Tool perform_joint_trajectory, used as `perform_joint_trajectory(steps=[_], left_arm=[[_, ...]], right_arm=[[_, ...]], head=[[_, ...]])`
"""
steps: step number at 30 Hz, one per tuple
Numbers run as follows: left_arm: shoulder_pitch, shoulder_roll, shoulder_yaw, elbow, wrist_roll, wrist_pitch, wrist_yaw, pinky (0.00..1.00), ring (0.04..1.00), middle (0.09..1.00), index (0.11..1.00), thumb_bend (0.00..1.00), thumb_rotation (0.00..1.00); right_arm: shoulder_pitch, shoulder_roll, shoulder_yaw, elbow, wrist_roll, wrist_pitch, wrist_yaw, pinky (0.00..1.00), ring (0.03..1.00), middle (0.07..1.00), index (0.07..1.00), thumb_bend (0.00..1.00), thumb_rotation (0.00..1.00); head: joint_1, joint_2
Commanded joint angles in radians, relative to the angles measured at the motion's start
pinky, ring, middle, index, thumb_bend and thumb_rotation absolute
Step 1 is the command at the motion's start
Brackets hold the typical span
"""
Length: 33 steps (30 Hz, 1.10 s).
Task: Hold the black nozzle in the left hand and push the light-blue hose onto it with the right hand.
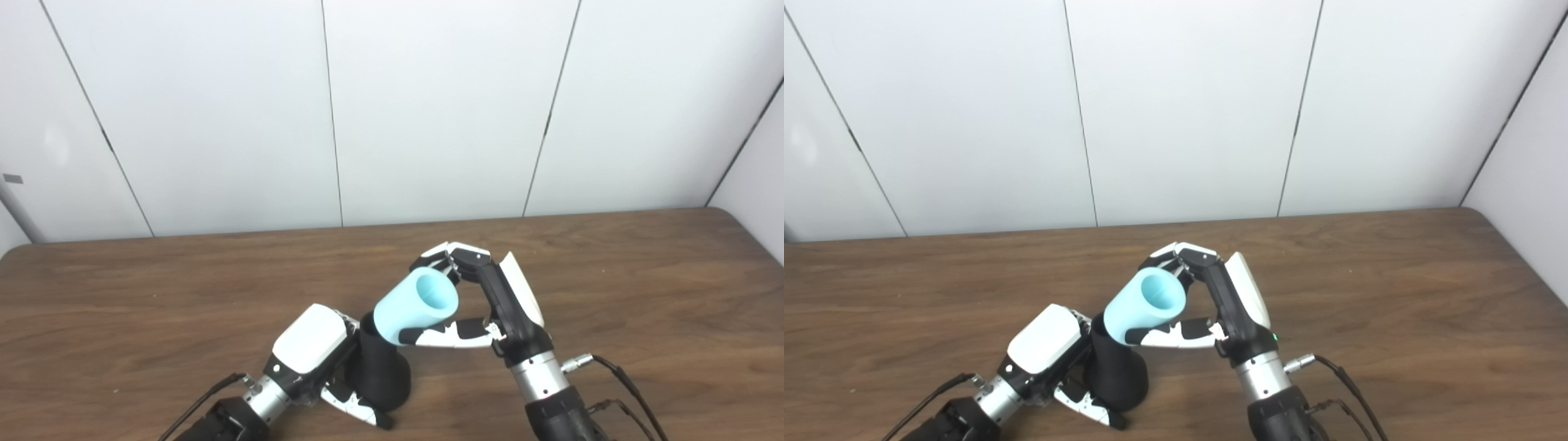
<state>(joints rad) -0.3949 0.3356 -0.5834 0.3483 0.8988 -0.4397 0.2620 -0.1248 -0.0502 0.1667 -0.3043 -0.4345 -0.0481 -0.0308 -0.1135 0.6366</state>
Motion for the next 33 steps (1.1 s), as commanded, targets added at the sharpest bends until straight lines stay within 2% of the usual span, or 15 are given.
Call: perform_joint_trajectory(steps=[1,4,8,17,25,33], left_arm=[[0.153,-0.037,-0.062,0.101,0.006,-0.004,-0.024,0.11,0.155,0.225,0.483,0.52,0.04],[0.152,-0.038,-0.062,0.107,0.006,-0.005,-0.023,0.11,0.155,0.225,0.483,0.52,0.04],[0.151,-0.040,-0.061,0.111,0.003,-0.012,-0.019,0.10,0.147,0.215,0.483,0.52,0.04],[0.152,-0.039,-0.065,0.105,0.015,-0.009,-0.020,0.10,0.151,0.222,0.483,0.52,0.04],[0.150,-0.039,-0.069,0.105,0.019,-0.006,-0.027,0.11,0.156,0.227,0.483,0.52,0.04],[0.149,-0.043,-0.068,0.106,0.014,-0.012,-0.025,0.10,0.151,0.224,0.483,0.52,0.04]], right_arm=[[-0.044,-0.004,-0.015,-0.035,-0.013,-0.017,-0.007,0.30,0.361,0.455,0.534,0.52,0.00],[-0.049,-0.003,-0.019,-0.036,-0.014,-0.015,-0.007,0.31,0.366,0.456,0.533,0.52,0.00],[-0.055,-0.003,-0.020,-0.036,-0.020,-0.019,-0.003,0.27,0.335,0.454,0.536,0.52,0.00],[-0.064,0.004,-0.020,-0.051,-0.013,-0.002,0.008,0.29,0.349,0.455,0.535,0.52,0.00],[-0.070,0.002,-0.017,-0.057,-0.031,0.002,0.012,0.23,0.306,0.453,0.538,0.52,0.00],[-0.061,0.000,-0.002,-0.057,-0.018,0.004,0.038,0.28,0.347,0.454,0.535,0.52,0.00]], head=[[-0.001,0.001],[-0.002,0.000],[-0.002,-0.001],[-0.002,-0.001],[-0.003,-0.002],[0.000,0.000]])
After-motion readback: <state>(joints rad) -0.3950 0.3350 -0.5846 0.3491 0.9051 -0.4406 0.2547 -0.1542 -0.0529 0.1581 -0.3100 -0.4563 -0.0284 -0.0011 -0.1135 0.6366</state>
